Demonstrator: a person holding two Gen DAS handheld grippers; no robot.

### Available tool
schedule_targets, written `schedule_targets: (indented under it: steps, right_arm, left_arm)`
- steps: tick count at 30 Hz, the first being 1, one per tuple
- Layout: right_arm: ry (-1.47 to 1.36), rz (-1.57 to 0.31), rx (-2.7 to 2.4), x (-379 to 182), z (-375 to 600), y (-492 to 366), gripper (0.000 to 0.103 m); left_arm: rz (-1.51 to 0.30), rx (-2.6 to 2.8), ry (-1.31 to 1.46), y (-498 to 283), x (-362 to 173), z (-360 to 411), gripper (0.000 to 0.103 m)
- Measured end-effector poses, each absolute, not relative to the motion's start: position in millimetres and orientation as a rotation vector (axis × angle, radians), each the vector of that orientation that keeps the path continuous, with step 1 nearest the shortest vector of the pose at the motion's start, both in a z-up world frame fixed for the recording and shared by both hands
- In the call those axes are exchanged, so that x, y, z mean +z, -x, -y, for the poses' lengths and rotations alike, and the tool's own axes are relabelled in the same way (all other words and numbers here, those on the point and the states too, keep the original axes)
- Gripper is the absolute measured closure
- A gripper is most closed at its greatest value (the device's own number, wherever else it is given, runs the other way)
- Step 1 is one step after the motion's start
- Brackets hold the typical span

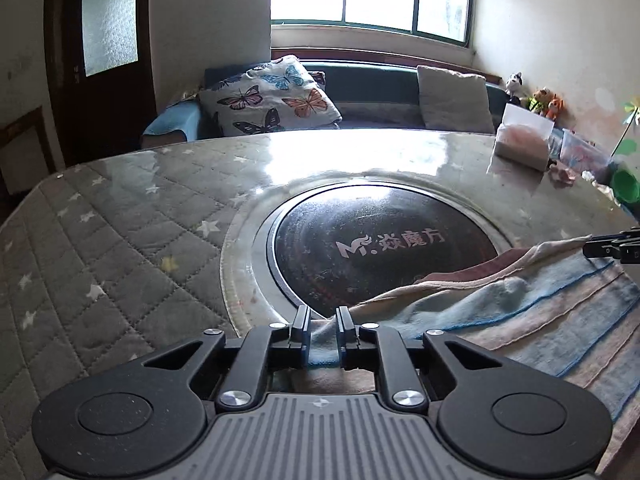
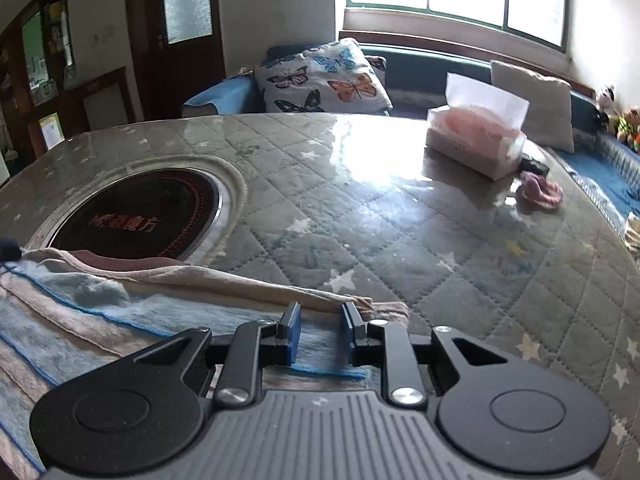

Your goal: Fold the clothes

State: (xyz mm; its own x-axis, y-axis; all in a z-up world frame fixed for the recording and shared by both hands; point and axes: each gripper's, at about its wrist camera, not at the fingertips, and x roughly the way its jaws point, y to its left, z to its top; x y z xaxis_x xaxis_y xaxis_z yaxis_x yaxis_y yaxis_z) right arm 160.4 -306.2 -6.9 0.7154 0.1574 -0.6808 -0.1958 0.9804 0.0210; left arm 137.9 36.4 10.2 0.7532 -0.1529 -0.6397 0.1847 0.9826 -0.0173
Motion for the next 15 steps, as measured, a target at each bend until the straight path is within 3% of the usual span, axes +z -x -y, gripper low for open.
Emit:
schedule_targets:
  steps: [6, 8, 9, 12, 15]
  right_arm:
    - [0.076, -0.747, 0.19, -6, 301, -160, 0.074]
    - [0.104, -0.738, 0.203, -2, 295, -155, 0.067]
    - [0.117, -0.732, 0.216, 1, 290, -151, 0.065]
    - [0.144, -0.711, 0.274, 11, 272, -135, 0.062]
    - [0.174, -0.688, 0.352, 21, 247, -118, 0.052]
  left_arm:
    - [-0.725, -0.151, -0.043, -141, 5, -44, 0.085]
    - [-0.719, -0.132, -0.033, -138, 9, -48, 0.072]
    - [-0.717, -0.121, -0.032, -136, 11, -50, 0.059]
    - [-0.72, -0.101, -0.014, -129, 14, -57, 0.048]
    - [-0.714, -0.073, 0.0, -120, 18, -65, 0.035]
